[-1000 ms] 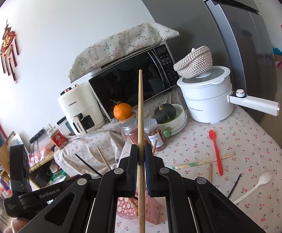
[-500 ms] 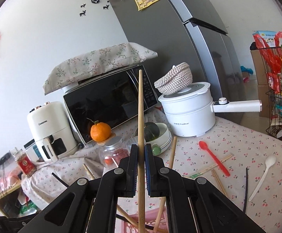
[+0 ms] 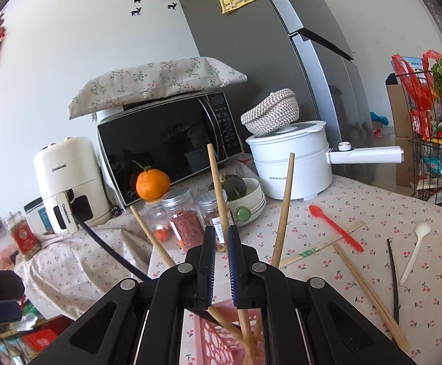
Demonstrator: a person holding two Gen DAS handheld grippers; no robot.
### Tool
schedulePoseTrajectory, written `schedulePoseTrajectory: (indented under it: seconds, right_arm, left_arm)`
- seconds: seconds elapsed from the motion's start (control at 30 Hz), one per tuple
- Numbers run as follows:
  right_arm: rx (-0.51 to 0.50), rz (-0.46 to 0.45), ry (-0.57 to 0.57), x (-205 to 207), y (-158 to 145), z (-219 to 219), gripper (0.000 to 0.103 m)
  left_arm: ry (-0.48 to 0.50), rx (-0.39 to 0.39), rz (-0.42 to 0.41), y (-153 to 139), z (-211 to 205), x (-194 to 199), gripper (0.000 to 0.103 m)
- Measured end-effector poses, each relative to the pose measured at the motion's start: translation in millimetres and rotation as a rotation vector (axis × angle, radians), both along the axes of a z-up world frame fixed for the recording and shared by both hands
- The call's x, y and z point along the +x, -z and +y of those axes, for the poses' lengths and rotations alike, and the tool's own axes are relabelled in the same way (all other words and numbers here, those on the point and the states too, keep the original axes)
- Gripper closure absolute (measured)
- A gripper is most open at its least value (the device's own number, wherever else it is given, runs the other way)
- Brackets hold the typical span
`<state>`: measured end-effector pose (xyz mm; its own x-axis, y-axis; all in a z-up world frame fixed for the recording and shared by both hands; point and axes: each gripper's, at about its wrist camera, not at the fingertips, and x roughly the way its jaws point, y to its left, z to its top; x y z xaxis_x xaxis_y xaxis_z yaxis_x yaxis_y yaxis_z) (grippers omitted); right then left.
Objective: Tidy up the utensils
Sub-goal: 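Lower the held wooden chopstick into the pink basket and open the right tool, then lower the left tool onto another wooden chopstick and close on it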
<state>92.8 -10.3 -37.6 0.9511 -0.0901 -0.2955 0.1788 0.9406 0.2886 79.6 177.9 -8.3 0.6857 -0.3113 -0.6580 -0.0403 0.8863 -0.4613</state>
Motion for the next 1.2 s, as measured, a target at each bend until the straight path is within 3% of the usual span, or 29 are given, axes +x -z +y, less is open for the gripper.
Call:
schedulePoseTrajectory:
  seconds: [0.27,0.33,0.63,0.83,1.2]
  right_arm:
    - [0.014,0.054,-0.088,-14.2,-21.8,-14.6,0.078]
    - [0.006,0.071,-0.117,-17.9,-31.6,-22.9,0.067]
    - [-0.044,0.226,-0.187,-26.8,-60.1,-77.6,0.037]
    - [-0.042,0.34,-0.18,-29.1,-55.5,-125.2,0.026]
    - [0.094,0.57,-0.117,-12.0,-9.2,-212.3,0.024]
  left_arm:
    - [0.017,0.016,0.02,3.9,-6.4,-0.8,0.061]
    - [0.023,0.026,0.031,6.2,-9.9,0.4,0.06]
    - [0.095,0.05,0.086,16.5,-44.0,-0.1,0.041]
    - [0.176,0.082,0.094,17.4,-79.7,-5.5,0.03]
    - [0.31,0.209,0.124,30.9,-153.3,-11.5,0.028]
